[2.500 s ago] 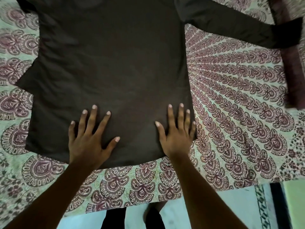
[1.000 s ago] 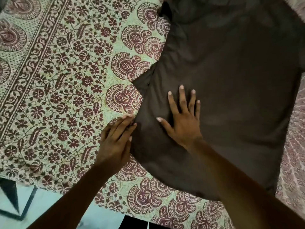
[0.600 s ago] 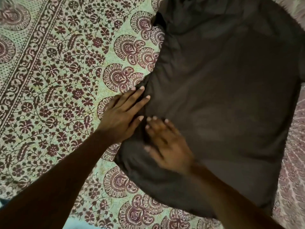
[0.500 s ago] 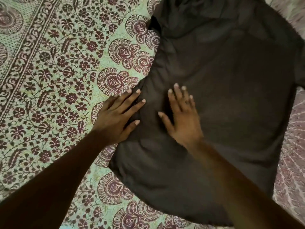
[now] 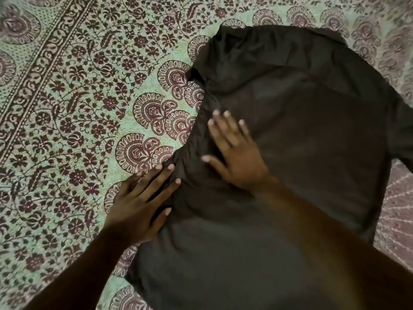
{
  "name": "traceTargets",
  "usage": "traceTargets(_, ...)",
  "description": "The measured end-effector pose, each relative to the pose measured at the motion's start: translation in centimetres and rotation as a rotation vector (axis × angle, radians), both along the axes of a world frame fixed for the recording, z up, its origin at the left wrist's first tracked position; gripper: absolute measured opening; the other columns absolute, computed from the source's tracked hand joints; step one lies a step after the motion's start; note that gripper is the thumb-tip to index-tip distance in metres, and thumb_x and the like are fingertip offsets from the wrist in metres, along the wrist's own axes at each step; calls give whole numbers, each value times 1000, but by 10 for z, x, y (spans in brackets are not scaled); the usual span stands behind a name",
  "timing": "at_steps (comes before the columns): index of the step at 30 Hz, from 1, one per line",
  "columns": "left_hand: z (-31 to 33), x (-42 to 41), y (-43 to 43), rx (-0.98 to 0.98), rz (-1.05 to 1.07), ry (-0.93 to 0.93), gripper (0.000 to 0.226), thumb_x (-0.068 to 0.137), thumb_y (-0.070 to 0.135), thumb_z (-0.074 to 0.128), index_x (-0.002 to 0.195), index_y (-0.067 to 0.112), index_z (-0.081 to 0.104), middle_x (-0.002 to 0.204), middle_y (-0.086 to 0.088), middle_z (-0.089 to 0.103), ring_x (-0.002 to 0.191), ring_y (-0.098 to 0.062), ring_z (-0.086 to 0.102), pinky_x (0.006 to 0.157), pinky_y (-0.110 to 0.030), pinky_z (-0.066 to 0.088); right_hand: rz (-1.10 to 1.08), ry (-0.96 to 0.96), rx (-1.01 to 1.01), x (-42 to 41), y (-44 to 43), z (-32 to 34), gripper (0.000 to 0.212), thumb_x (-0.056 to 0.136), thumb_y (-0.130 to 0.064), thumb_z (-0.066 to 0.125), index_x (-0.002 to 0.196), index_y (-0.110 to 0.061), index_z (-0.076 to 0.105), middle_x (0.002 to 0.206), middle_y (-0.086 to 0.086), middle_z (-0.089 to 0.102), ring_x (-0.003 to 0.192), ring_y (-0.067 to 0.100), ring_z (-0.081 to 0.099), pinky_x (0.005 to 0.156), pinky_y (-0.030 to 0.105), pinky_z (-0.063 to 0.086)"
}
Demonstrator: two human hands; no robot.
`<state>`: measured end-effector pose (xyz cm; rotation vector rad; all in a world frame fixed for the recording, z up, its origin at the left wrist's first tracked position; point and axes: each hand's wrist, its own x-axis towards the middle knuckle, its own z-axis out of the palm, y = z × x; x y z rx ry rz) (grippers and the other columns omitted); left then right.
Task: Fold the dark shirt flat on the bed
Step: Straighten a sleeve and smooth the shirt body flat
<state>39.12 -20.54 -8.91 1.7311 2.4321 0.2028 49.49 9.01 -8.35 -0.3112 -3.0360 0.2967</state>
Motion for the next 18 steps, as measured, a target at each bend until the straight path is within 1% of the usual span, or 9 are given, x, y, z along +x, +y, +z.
traceTargets(2,-1,0,0,3,-3,5,66,98,47,51,161,28,40,174,-2,24,159,-23,27,117,-50,36,-297,-58,-28,-28,29,0,85,99,-72,35,165,-19,23,174,10,11,161,35,7,127,61,12)
traceTargets(4,-1,0,0,4,0,1,67,97,47,54,160,29,40,174,-2,24,159,-23,27,116,-50,37,-441,-143,-76,-47,38,-4,91,95,-80,30,166,-26,14,175,7,3,160,39,-1,126,65,5)
traceTargets(5,-1,-1,-1,5,-1,-2,68,96,47,55,161,29,40,174,-2,24,159,-22,26,116,-50,37,-441,-178,-78,-51,33,-6,94,93,-83,28,167,-26,11,175,6,1,160,40,-3,125,66,4)
traceTargets(7,0,-1,0,6,-9,-8,69,96,47,55,161,29,39,174,-2,23,160,-22,25,116,-50,37,-348,-207,-47,-45,11,-5,98,92,-84,28,167,-23,10,176,4,0,160,39,-4,126,65,4)
traceTargets(9,2,-2,0,8,-8,-13,68,97,46,55,161,30,39,174,-2,23,160,-22,25,116,-51,37,-219,-213,-29,-28,-15,-1,93,95,-81,27,167,-23,13,176,1,1,161,37,-5,126,64,8)
traceTargets(11,2,-2,0,19,-2,-21,68,97,46,55,161,30,39,174,-1,24,160,-21,25,116,-50,37,-164,-204,-58,-7,-30,0,87,98,-77,26,166,-25,16,176,0,2,162,30,-4,127,61,11)
traceTargets(13,3,-1,0,18,0,-35,67,98,46,53,161,30,38,174,0,22,160,-20,23,117,-51,37,-237,-144,-108,10,-34,1,82,100,-73,26,165,-24,24,175,2,9,162,26,4,128,58,13)
traceTargets(16,4,-2,-1,12,-8,-59,65,101,45,51,162,31,36,175,1,20,160,-20,22,117,-52,37,-497,-97,-169,16,-34,-1,80,101,-67,29,163,-17,30,174,9,14,161,32,9,128,57,14)
traceTargets(18,4,-2,0,26,-12,-70,61,103,44,47,162,31,37,175,0,20,160,-20,24,116,-51,37,-516,-134,-132,13,-41,-5,80,102,-64,30,163,-14,28,174,12,13,161,36,7,128,59,12)
